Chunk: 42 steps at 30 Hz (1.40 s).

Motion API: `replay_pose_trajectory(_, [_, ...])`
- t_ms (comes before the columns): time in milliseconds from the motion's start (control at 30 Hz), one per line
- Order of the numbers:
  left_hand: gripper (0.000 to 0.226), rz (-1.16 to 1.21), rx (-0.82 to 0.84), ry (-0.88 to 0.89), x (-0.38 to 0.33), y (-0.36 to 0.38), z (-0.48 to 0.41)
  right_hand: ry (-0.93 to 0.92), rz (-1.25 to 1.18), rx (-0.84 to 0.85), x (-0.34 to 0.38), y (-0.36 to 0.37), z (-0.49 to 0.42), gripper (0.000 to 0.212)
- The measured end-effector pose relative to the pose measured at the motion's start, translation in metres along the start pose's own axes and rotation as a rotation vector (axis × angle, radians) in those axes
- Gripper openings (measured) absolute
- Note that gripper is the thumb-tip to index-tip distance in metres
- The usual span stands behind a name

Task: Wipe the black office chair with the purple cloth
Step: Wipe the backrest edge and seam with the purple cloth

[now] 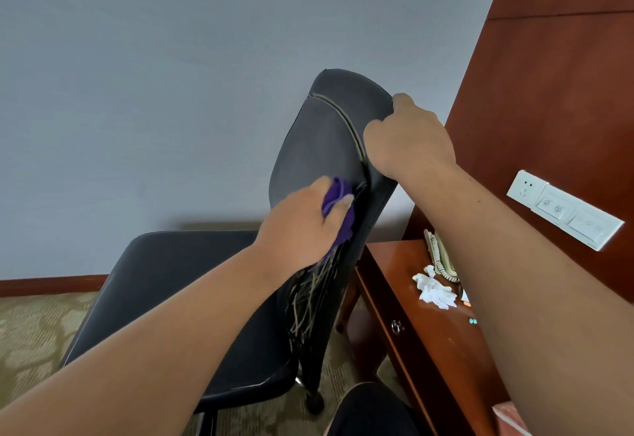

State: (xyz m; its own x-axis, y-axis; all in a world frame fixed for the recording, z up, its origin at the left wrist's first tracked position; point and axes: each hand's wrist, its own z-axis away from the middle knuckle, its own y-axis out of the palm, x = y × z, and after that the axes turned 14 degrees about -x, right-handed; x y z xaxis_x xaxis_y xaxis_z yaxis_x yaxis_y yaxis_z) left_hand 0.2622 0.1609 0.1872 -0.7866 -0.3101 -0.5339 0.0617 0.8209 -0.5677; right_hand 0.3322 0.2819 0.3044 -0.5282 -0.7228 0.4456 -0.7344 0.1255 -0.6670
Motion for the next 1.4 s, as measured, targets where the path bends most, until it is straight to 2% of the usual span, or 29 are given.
replay_pose_trajectory(200, [0.023, 0.036, -0.095, 0.027, -0.037, 0.0, -0.028, 0.002, -0.016, 0.003, -0.003, 0.0, -0.001, 0.043])
replay_pose_trajectory(300, [0.028, 0.029, -0.109, 0.041, -0.031, 0.005, -0.018, -0.007, -0.025, -0.005, -0.005, 0.0, 0.0, 0.043])
replay_pose_trajectory(467, [0.03, -0.061, -0.074, 0.094, -0.016, 0.004, -0.008, -0.02, -0.033, -0.01, -0.006, 0.001, -0.001, 0.046])
replay_pose_trajectory(667, [0.026, -0.181, 0.052, 0.104, 0.004, 0.001, 0.021, -0.01, -0.033, -0.008, -0.004, 0.001, -0.001, 0.046])
replay_pose_trajectory(733, [0.028, -0.131, 0.046, 0.053, 0.002, -0.001, 0.022, -0.01, -0.03, -0.007, -0.004, 0.001, -0.001, 0.045])
replay_pose_trajectory(833, [0.032, 0.125, 0.007, -0.149, -0.013, -0.004, 0.017, -0.008, -0.027, -0.007, -0.003, 0.0, 0.0, 0.043])
replay_pose_trajectory(900, [0.031, 0.223, -0.027, -0.214, -0.023, -0.005, 0.012, -0.008, -0.026, -0.005, -0.003, 0.0, 0.0, 0.043])
replay_pose_trajectory(1100, [0.032, -0.015, -0.012, -0.044, -0.015, 0.0, 0.019, 0.001, -0.036, 0.003, -0.005, 0.0, 0.0, 0.035])
replay_pose_trajectory(1300, [0.015, -0.138, 0.083, 0.043, 0.005, 0.007, 0.039, 0.003, -0.024, -0.008, -0.005, 0.002, -0.001, 0.041])
replay_pose_trajectory(1400, [0.019, -0.196, 0.102, 0.066, 0.005, 0.007, 0.041, 0.0, -0.027, -0.007, -0.005, 0.001, -0.001, 0.045])
